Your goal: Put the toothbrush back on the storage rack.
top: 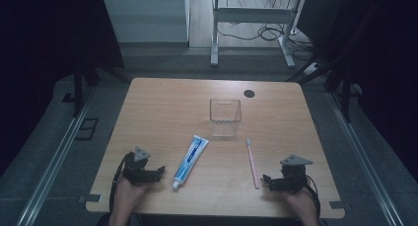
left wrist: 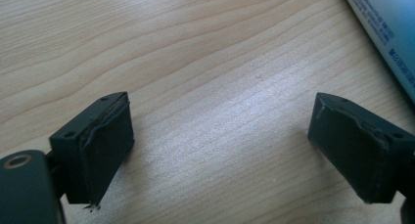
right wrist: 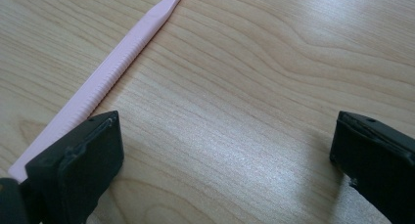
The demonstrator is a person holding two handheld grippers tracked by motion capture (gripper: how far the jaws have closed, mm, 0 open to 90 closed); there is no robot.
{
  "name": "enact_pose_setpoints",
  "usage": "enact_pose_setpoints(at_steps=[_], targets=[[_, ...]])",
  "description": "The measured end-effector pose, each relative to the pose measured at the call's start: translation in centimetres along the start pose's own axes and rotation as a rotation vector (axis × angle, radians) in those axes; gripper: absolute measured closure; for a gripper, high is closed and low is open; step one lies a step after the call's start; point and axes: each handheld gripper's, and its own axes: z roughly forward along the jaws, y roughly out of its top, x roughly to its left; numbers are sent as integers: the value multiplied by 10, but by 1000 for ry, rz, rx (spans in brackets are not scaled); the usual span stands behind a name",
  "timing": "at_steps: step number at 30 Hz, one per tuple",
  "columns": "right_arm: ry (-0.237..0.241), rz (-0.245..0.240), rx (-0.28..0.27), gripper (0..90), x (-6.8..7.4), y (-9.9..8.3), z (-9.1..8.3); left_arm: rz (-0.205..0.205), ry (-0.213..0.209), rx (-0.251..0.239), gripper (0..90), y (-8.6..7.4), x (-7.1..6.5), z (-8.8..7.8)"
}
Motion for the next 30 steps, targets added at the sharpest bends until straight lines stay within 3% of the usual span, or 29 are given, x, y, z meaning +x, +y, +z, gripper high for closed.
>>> enact_pose_setpoints(at_steps=[17,21,30], targets=[[4,9,2,0,-1,1,0,0,0,-1,100,0,0,0],[41,49,-2,64,-4,4,-3,-1,0,-1,100,0,0,0],[73,62,-2,164,-7,0,-13,0,0,-1,99,0,0,0]])
